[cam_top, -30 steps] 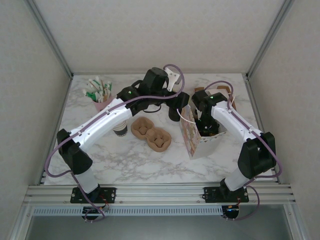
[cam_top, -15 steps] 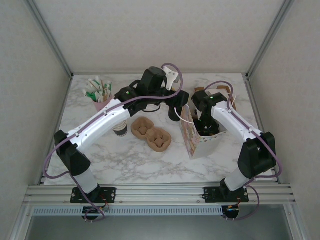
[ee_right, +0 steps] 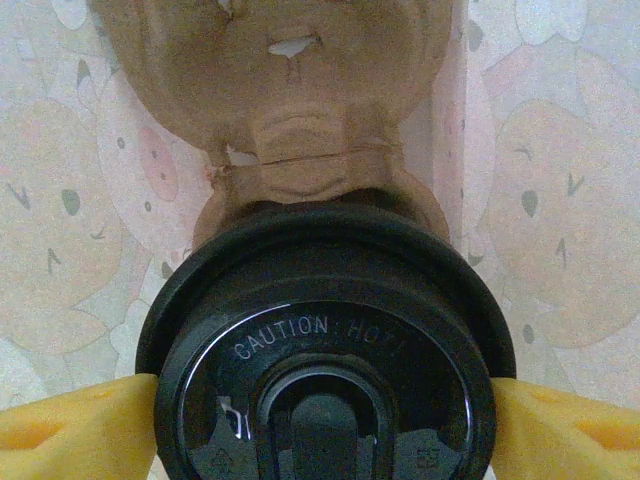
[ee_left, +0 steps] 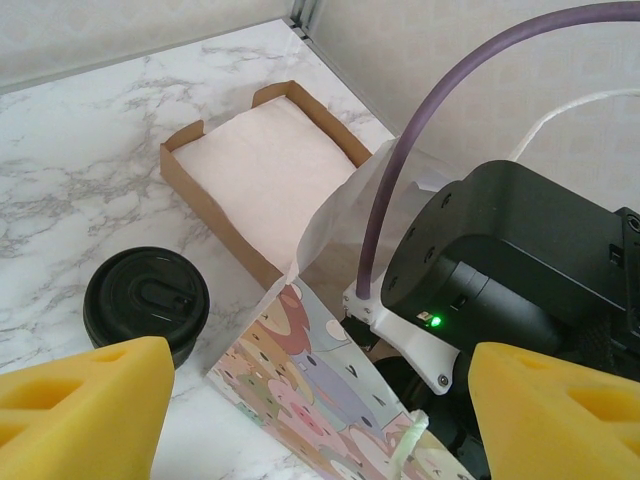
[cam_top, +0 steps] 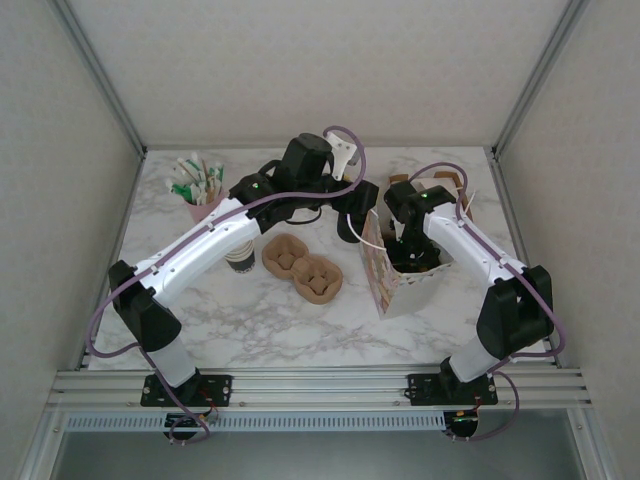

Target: Pack the takeout coffee

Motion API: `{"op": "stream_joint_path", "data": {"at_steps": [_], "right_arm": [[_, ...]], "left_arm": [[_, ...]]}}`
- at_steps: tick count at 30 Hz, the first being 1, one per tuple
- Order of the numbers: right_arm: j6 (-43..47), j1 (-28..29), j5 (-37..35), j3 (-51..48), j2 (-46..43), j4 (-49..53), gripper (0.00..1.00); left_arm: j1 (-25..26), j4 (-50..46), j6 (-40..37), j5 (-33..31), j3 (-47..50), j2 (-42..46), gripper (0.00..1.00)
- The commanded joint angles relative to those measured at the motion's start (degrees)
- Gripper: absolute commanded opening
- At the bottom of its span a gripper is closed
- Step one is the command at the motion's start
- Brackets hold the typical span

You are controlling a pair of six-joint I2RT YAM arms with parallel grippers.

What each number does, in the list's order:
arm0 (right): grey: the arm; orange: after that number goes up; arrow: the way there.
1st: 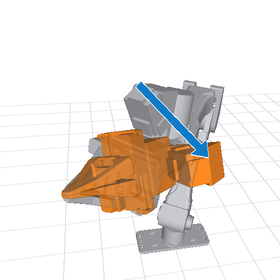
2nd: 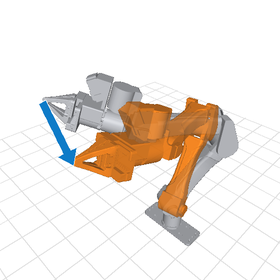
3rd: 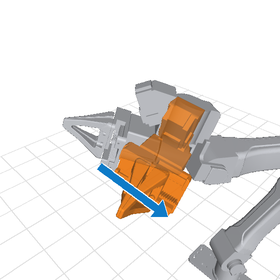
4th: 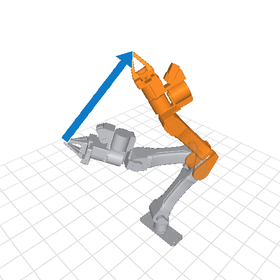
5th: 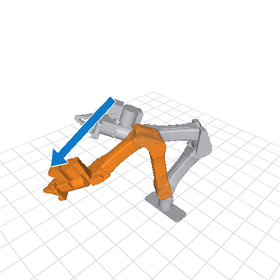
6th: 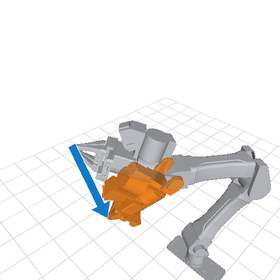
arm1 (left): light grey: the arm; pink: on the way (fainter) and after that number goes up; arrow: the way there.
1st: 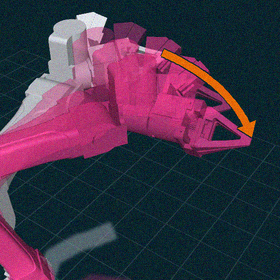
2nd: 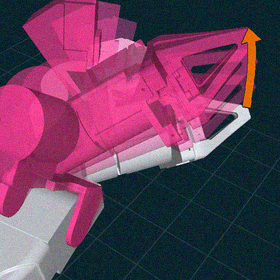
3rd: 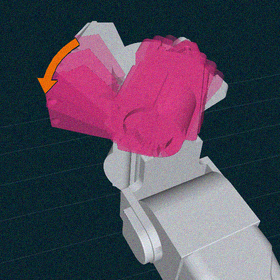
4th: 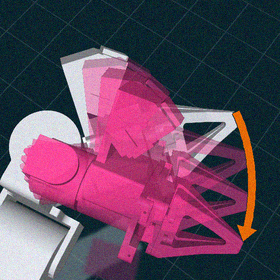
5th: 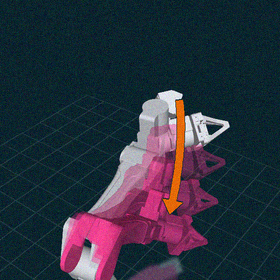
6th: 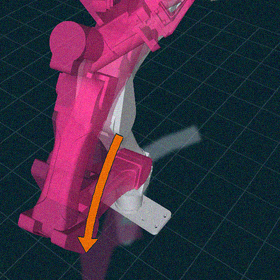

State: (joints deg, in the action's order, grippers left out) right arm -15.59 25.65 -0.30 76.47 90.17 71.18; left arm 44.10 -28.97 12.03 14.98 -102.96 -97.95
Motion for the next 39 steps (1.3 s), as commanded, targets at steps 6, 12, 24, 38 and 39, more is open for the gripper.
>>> {"op": "stream_joint_path", "data": {"at_steps": [6, 12, 24, 38, 39], "right_arm": [[0.2, 0.6, 0.3, 1.9, -1.4, 3.5, 0.86], [0.2, 0.6, 0.3, 2.3, -2.0, 3.9, 0.86], [0.0, 0.7, 0.3, 2.4, -2.5, 4.2, 0.88], [-0.2, 1.1, 0.0, 3.8, -4.2, 5.6, 0.90], [-0.3, 1.1, 0.0, 3.8, -4.2, 5.6, 0.90]], "left_arm": [[-0.3, 0.9, 1.0, -1.0, 0.4, 2.3, 0.78], [-0.3, 0.8, 1.0, -1.0, 0.3, 2.2, 0.78], [-0.3, 0.9, 1.1, -1.0, 0.3, 2.1, 0.78], [-0.3, 1.0, 1.2, -1.1, 0.3, 2.1, 0.78], [-0.3, 1.0, 1.2, -1.1, 0.2, 2.2, 0.78]]}}
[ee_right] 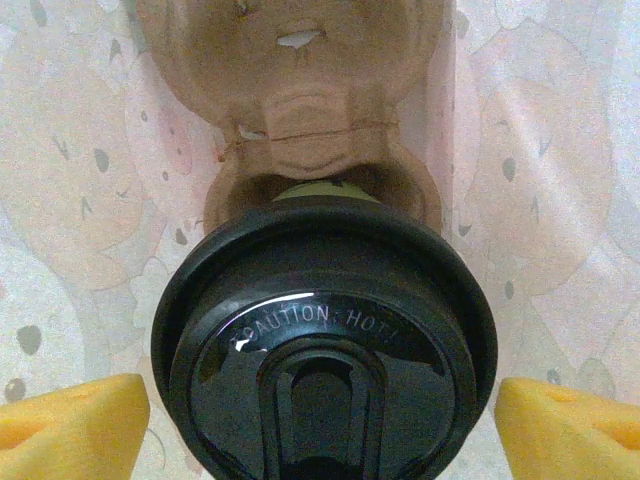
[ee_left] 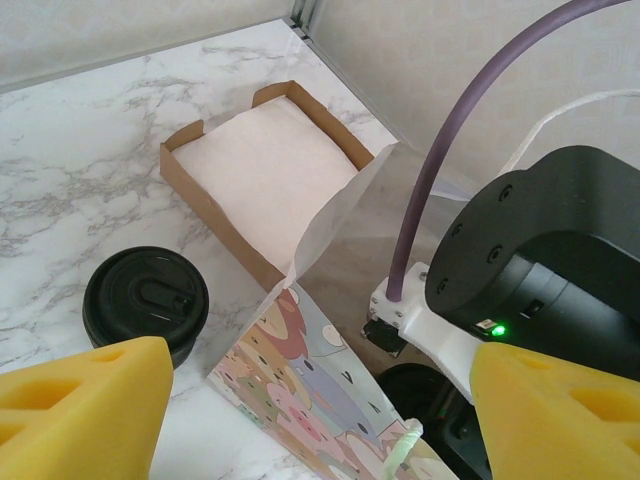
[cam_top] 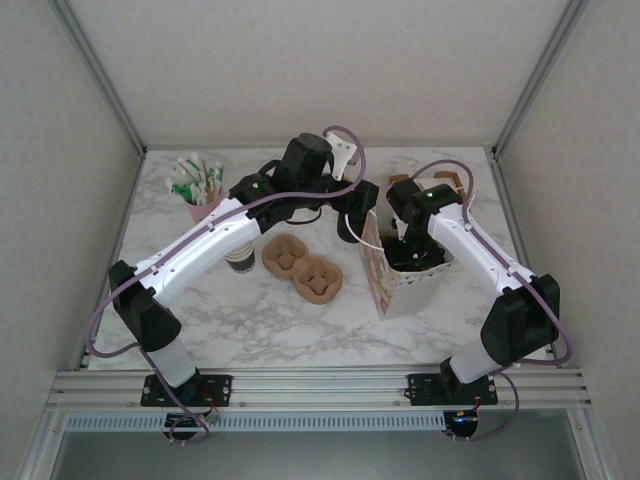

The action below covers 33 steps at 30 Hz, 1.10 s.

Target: Pack the takeout coffee

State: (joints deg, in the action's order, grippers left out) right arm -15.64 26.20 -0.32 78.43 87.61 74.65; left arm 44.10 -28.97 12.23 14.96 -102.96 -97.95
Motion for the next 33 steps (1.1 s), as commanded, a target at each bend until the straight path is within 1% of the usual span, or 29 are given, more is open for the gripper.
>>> {"op": "stream_joint_path", "data": {"at_steps": [1, 15, 22, 33], "right_arm": [[-0.3, 0.6, 0.0, 2.0, -1.8, 2.3, 0.90], [-1.0, 1.0, 0.1, 5.0, -4.5, 3.4, 0.89], [-1.3, 1.3, 0.2, 5.5, -6.2, 3.7, 0.89], [-1.5, 1.7, 0.2, 6.1, -9.0, 3.7, 0.89]], "left_arm": [[-0.3, 1.0, 1.1, -1.1, 0.3, 2.2, 0.78], [-0.3, 1.8, 1.4, -0.4, 0.8, 3.5, 0.76], [-0.3, 1.9, 1.6, -0.3, 0.9, 3.9, 0.71], [-0.3, 2.5, 2.0, 0.0, 0.8, 4.4, 0.71]]}}
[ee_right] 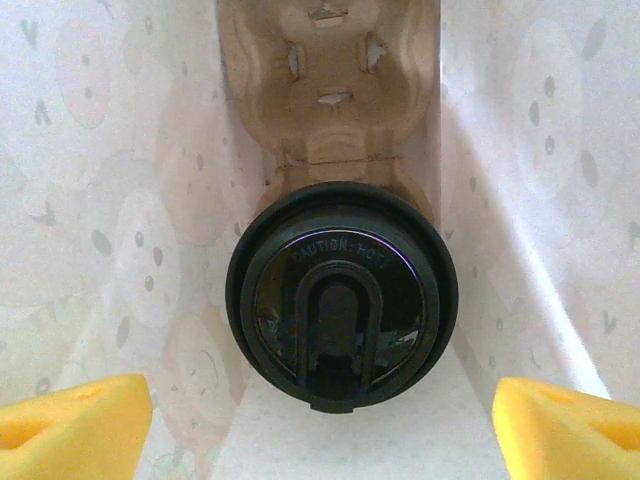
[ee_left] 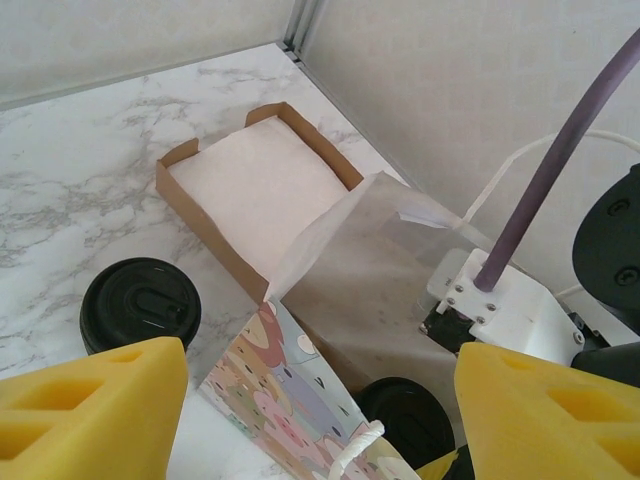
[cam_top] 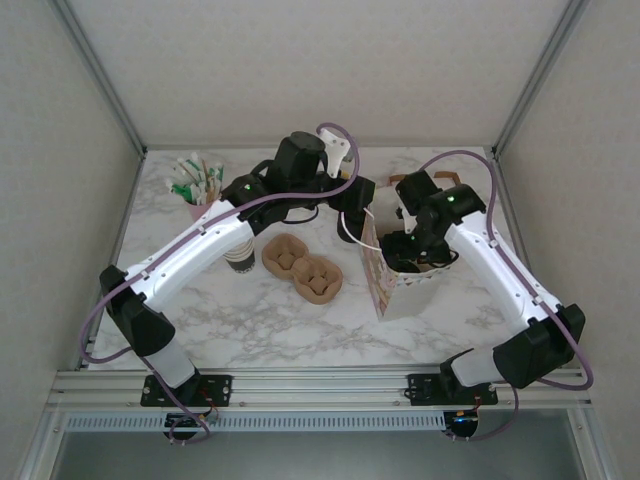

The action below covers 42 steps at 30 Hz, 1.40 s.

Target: Pack the takeout coffee

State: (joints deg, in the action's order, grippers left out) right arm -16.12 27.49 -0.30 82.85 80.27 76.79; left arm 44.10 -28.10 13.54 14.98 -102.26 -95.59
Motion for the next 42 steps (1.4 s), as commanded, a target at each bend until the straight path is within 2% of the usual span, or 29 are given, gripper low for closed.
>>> {"op": "stream_joint_path", "data": {"at_steps": [1, 11, 24, 31, 42], "right_arm": [[-1.0, 0.4, 0.2, 1.6, -2.1, 1.4, 0.88], [-0.9, 0.5, 0.6, 1.2, -5.9, -0.2, 0.85], [-1.3, 0.5, -0.8, 1.3, -15.3, -3.7, 0.87], [-2.0, 0.5, -3.9, 0.5, -21.4, -6.1, 0.97], [-1.7, 0.6, -5.1, -0.7, -27.2, -8.8, 0.99]], "left_arm": [[-0.3, 1.7, 0.7, 0.0, 0.3, 2.1, 0.71], [-0.3, 3.9, 1.2, 1.2, 1.6, 3.9, 0.71], [-0.3, 6.6, 1.4, 3.2, 2.9, 6.2, 0.79], [0.4, -2.4, -2.1, 2.8, -6.0, 0.9, 0.81], [1.5, -8.6, -4.5, 0.4, -13.3, -3.8, 0.81]]}}
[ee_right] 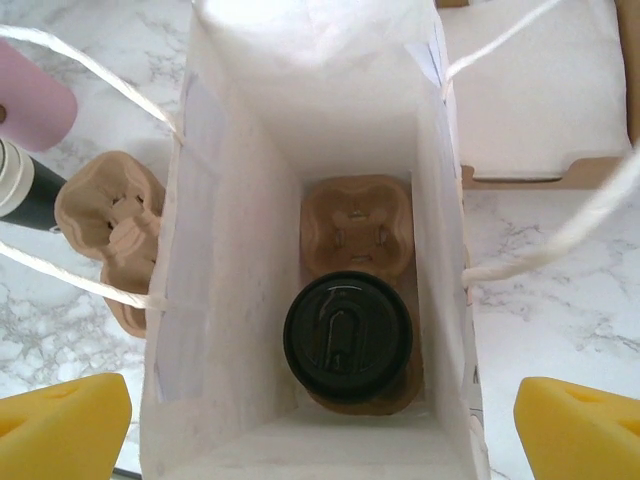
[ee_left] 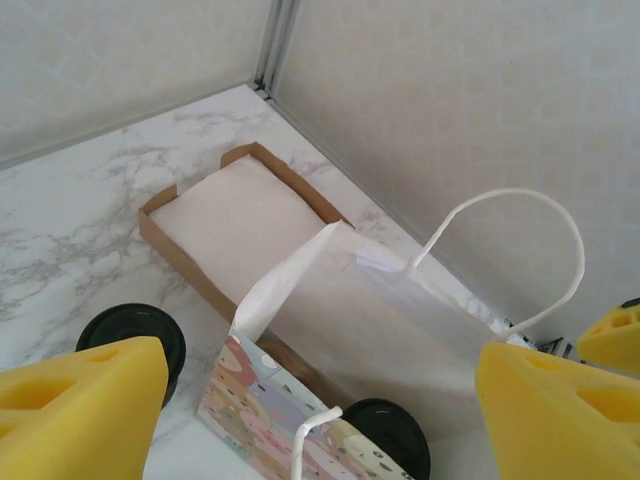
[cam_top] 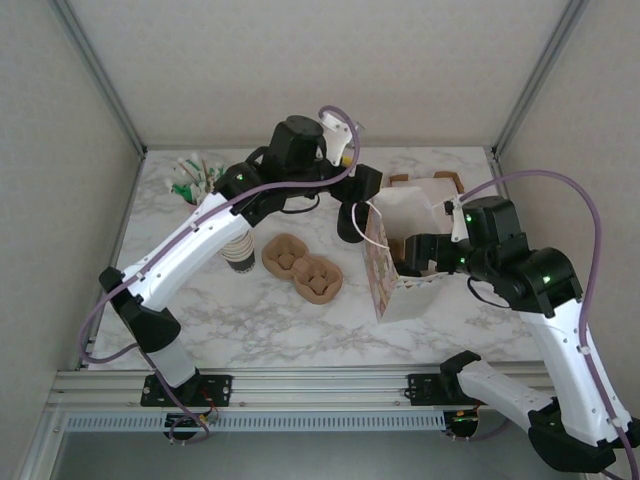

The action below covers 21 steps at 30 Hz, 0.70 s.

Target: Pack the takeout coffee

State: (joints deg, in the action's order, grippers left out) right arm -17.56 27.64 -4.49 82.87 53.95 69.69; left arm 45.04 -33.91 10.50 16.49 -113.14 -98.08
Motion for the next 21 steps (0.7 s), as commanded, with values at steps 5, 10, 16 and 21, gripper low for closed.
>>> {"op": "stream_joint_path", "data": {"at_steps": [5, 10, 16, 21], "right_arm": [[-0.6, 0.4, -2.8, -1.4, -4.5, -3.2, 0.99], [-0.9, 0.3, -4.9, -2.4, -8.5, -4.9, 0.99], [-1.2, 0.4, -7.3, -3.1, -11.8, -5.6, 0.99], [-1.7, 0.4, -7.6, -3.0, -12.6, -5.4, 0.99]], "left_arm": [[1.2, -6.9, -3.1, -3.2, -7.2, -3.9, 0.81], [2.2, -11.2, -4.9, -5.6, -12.0, -6.5, 0.81], [3.3, -11.6, -6.1, -6.6, -12.7, -6.0, 0.82], [4.2, -12.4, -6.5, -7.5, -12.6, -5.5, 0.83]]}}
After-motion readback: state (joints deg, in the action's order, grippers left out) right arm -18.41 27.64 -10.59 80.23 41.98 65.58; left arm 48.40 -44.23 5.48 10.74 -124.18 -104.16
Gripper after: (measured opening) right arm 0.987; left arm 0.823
